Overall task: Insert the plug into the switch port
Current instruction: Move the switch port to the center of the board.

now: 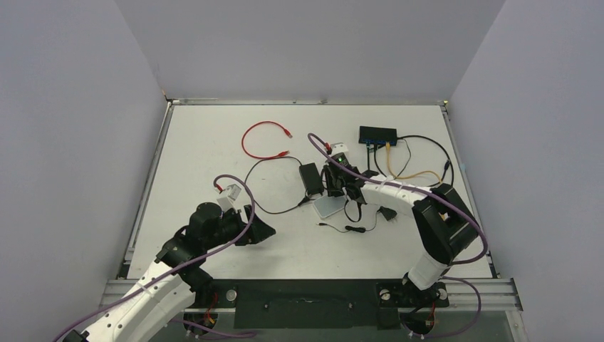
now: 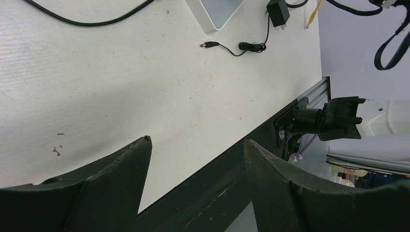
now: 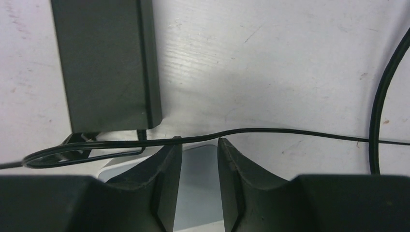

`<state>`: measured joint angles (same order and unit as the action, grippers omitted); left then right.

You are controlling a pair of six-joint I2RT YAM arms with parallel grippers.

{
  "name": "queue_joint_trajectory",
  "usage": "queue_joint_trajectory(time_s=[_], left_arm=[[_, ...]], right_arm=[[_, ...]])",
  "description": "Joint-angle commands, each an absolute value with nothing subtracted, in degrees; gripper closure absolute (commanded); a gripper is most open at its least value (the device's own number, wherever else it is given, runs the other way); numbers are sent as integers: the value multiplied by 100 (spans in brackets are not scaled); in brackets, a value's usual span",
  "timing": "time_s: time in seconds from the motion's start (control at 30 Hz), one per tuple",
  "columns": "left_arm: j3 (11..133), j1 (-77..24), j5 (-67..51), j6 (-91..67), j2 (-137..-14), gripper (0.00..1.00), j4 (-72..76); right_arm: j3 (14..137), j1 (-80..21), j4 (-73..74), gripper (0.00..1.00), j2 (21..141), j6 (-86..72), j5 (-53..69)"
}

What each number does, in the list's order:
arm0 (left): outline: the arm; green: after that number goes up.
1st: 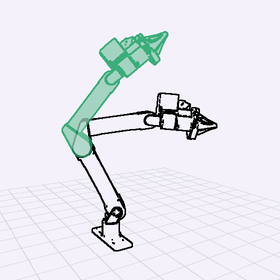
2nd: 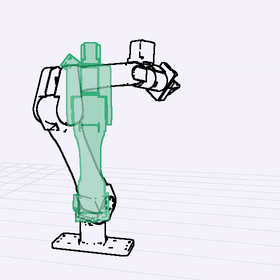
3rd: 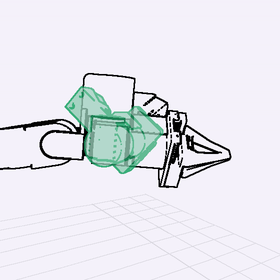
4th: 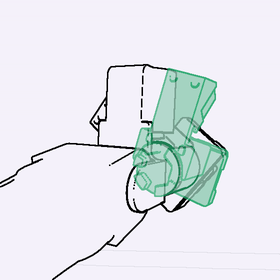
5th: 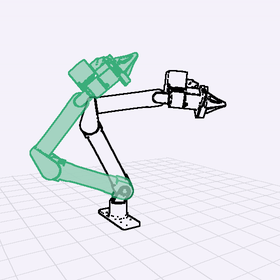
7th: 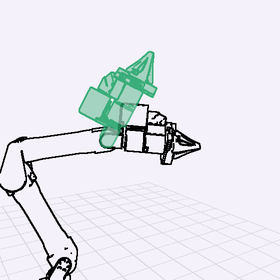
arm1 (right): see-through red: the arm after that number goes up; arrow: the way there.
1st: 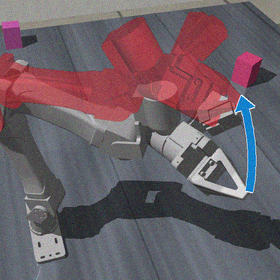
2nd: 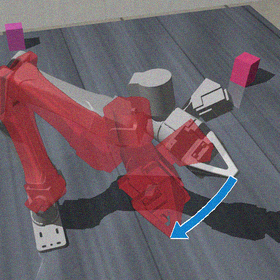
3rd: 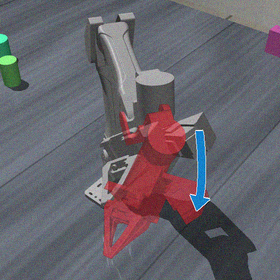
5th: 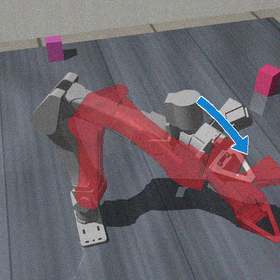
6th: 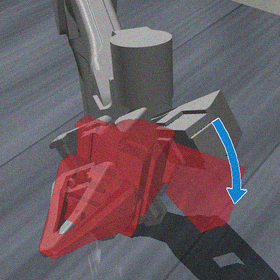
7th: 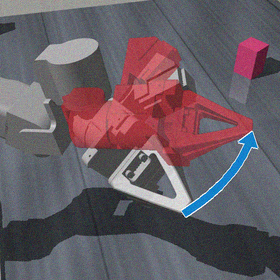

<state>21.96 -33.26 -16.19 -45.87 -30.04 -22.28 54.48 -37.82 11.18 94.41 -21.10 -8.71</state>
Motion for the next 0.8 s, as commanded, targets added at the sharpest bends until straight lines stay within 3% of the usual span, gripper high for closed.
queue_joint_trajectory(time_s=[0.0, 0.43, 0.77], left_arm=[[2234, -3281, -1678, -4501, -3008, 32, -2032], [2232, -3252, -1700, -4500, -3021, 32, -2012], [2145, -3252, -1766, -4586, -2868, 32, -1982]], right_arm=[[5788, -3623, 848, 70, 9785, -2098, -964], [5350, -3578, 747, 69, 9936, -2780, -845], [4979, -4305, 1199, 67, 9639, -4223, -1379]])
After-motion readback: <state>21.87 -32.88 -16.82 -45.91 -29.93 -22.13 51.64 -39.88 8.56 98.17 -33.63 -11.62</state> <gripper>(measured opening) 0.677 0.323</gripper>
